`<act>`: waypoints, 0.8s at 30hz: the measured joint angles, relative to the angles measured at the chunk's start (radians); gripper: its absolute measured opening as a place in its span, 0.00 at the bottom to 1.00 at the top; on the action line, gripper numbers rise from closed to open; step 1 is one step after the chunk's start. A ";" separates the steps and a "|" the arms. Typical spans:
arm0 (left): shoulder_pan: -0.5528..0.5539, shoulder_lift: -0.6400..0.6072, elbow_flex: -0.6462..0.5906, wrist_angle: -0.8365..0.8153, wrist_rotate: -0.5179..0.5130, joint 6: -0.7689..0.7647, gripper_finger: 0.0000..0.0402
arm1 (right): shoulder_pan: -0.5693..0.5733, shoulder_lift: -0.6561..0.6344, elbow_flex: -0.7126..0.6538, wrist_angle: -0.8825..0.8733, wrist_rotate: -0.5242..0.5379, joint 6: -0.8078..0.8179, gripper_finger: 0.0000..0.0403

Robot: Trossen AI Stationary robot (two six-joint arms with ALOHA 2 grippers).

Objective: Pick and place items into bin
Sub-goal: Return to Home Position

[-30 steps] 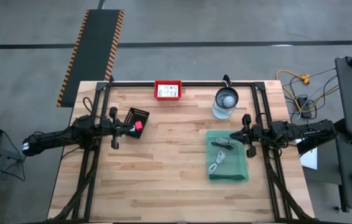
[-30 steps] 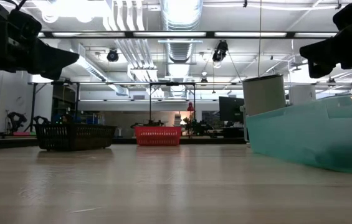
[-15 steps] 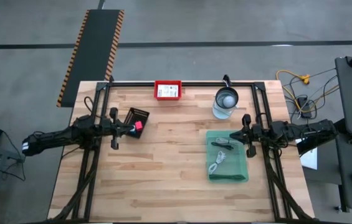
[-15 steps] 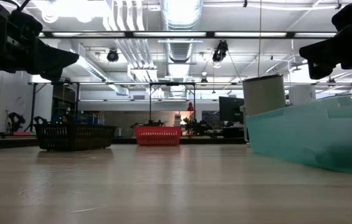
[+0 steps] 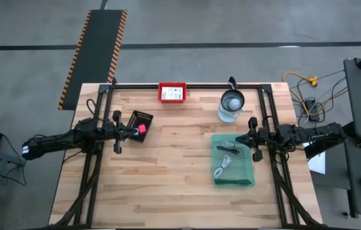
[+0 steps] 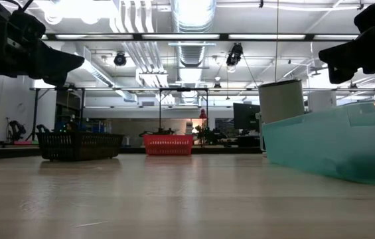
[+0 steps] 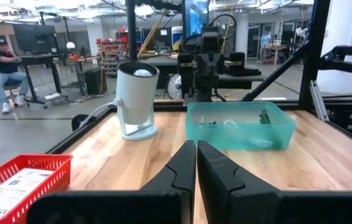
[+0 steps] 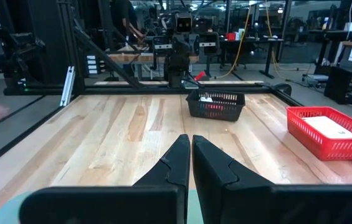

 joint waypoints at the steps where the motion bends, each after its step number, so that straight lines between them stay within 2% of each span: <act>1: 0.000 -0.001 0.000 0.000 0.000 0.000 0.00 | 0.000 0.000 0.000 0.000 0.000 0.001 0.02; 24: 0.000 0.000 0.000 0.011 -0.009 0.000 0.00 | 0.000 0.002 0.000 0.000 0.000 0.000 0.02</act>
